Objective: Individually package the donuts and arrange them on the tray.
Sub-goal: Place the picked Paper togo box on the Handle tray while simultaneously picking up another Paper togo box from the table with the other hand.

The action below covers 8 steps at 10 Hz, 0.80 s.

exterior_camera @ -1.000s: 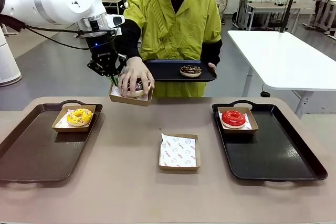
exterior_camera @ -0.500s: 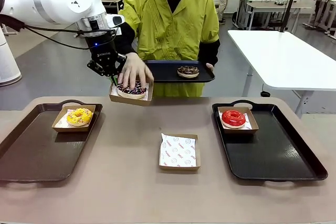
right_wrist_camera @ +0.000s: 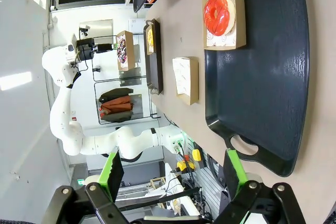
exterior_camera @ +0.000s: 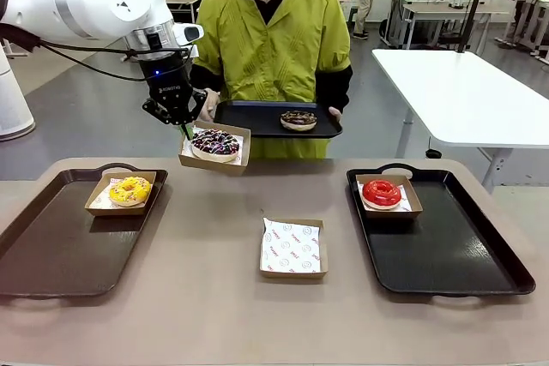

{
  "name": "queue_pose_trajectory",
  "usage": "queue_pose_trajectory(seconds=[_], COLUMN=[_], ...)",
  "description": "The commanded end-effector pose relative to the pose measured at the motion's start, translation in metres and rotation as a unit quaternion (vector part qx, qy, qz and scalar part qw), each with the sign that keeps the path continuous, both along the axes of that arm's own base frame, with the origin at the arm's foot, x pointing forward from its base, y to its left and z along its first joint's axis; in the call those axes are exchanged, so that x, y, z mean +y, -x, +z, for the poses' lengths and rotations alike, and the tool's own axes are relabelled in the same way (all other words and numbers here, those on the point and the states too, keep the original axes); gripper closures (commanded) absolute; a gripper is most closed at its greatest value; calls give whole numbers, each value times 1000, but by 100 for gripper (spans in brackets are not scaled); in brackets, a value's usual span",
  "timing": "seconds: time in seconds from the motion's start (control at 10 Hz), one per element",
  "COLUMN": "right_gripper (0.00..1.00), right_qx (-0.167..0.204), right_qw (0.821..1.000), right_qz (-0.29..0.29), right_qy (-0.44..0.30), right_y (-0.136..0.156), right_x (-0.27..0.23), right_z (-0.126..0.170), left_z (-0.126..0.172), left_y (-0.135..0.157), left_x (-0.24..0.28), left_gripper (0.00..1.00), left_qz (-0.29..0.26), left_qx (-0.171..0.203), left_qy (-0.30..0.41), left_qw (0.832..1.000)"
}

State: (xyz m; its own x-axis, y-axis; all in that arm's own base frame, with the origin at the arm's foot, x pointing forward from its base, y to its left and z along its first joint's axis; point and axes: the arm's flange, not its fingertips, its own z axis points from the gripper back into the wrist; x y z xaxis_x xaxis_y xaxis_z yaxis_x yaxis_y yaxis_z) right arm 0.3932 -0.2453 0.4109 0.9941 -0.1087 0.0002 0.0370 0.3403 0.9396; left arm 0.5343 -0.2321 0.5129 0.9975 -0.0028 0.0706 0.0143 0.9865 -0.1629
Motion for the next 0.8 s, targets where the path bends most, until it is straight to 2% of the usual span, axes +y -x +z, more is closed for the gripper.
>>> queue_pose_trajectory(seconds=[0.0,0.4,0.5,0.7], right_gripper=[0,0,0,0], right_qx=[0,0,-12,-40], right_qw=[1000,1000,999,990], right_qz=[1,0,9,47], right_qy=[-5,0,36,123], right_y=[2,0,-1,2], right_x=[0,0,23,80], right_z=[0,0,11,44], left_z=[-1,0,3,12], left_y=[5,0,10,43], left_x=[3,0,12,54], left_gripper=[100,99,99,99], left_qz=[4,0,-23,-24], left_qx=[-3,0,-7,-24], left_qy=[4,0,-6,-31], left_qw=[1000,1000,1000,999])
